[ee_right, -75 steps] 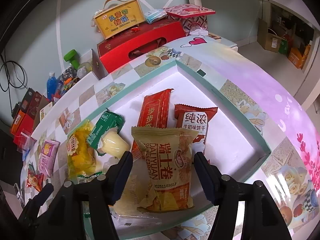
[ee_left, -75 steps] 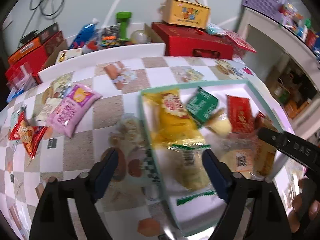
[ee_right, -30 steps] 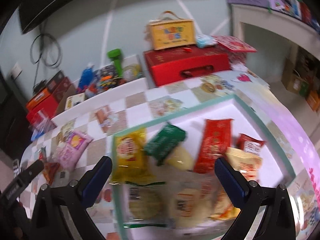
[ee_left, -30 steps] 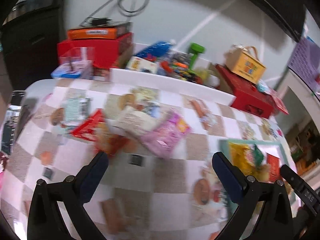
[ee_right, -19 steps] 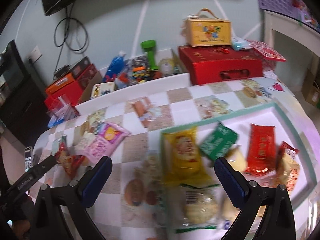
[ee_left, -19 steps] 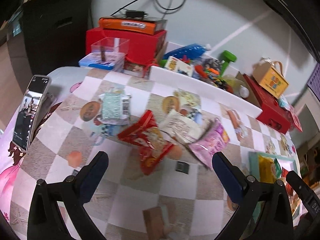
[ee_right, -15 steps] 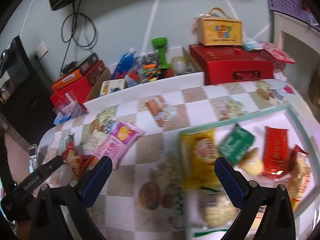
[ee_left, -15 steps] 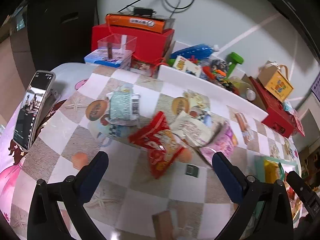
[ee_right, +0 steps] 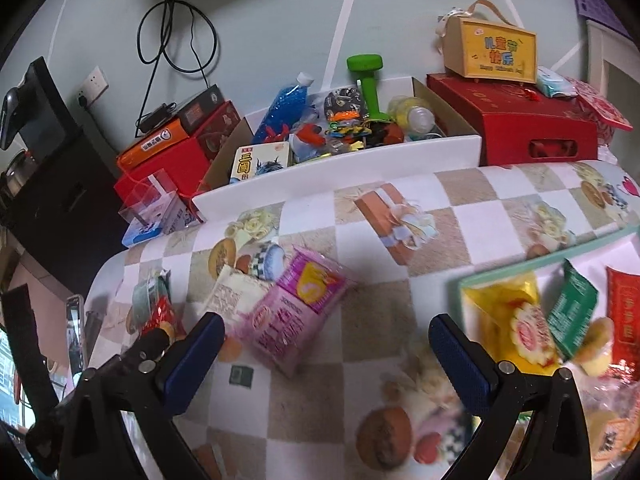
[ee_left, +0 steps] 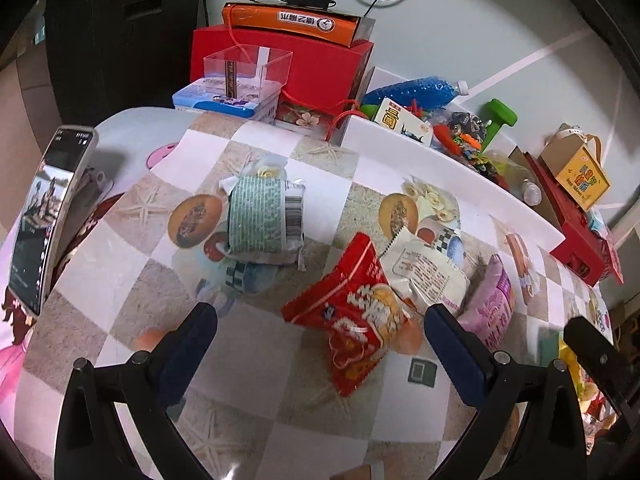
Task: Organize snacks
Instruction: 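Move both tools back toward the snack pile, then grasp the red chip bag with the left tool while the right tool grasps the purple roll bag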
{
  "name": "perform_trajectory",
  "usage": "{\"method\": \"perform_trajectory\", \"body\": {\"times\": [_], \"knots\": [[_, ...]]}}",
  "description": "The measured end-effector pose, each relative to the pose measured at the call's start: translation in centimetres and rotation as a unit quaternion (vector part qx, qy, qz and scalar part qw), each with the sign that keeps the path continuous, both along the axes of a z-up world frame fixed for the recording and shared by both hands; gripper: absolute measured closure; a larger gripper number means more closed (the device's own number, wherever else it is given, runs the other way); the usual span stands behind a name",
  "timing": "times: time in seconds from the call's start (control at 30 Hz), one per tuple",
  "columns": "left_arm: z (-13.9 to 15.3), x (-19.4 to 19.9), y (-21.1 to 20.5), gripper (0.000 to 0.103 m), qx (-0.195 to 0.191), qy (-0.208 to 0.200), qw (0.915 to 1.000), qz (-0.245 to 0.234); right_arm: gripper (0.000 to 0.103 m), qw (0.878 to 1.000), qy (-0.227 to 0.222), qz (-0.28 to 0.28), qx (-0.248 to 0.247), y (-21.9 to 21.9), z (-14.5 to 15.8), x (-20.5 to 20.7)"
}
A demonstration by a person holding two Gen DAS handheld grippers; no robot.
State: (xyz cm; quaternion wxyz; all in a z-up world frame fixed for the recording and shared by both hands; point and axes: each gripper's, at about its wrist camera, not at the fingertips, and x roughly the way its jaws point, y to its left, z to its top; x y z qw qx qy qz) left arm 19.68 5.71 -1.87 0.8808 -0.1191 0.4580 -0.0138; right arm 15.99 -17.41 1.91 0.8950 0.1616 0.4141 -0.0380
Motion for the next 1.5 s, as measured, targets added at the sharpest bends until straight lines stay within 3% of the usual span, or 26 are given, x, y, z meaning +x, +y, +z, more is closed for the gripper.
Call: {"method": "perform_trajectory", "body": {"times": [0.6,1.07,1.27,1.43,1.5], "knots": [[-2.1,1.9,-0.5,0.002,0.005,0.001,1.0000,-0.002,0.000,1.000,0.021,-0.012,-0.005,1.3,-4.5,5.1],[-2.5,1.9,-0.2,0.006,0.012,0.006,0.9999,-0.003,0.000,0.999,0.041,-0.008,-0.003,1.6,-6.4,5.7],[-2.4,1.7,-0.1,0.006,0.024,0.011,0.9996,-0.007,0.000,0.998,0.057,-0.005,-0.026,1.7,-6.7,5.6],[-2.4,1.5,-0.3,0.006,0.029,0.013,0.9994,-0.012,0.015,0.998,0.056,0.000,-0.040,1.8,-6.6,5.4],[-2.4,1.5,-0.4,0.015,0.027,0.013,0.9994,-0.018,0.019,0.997,0.056,0.004,-0.046,1.9,-6.6,5.3]]}}
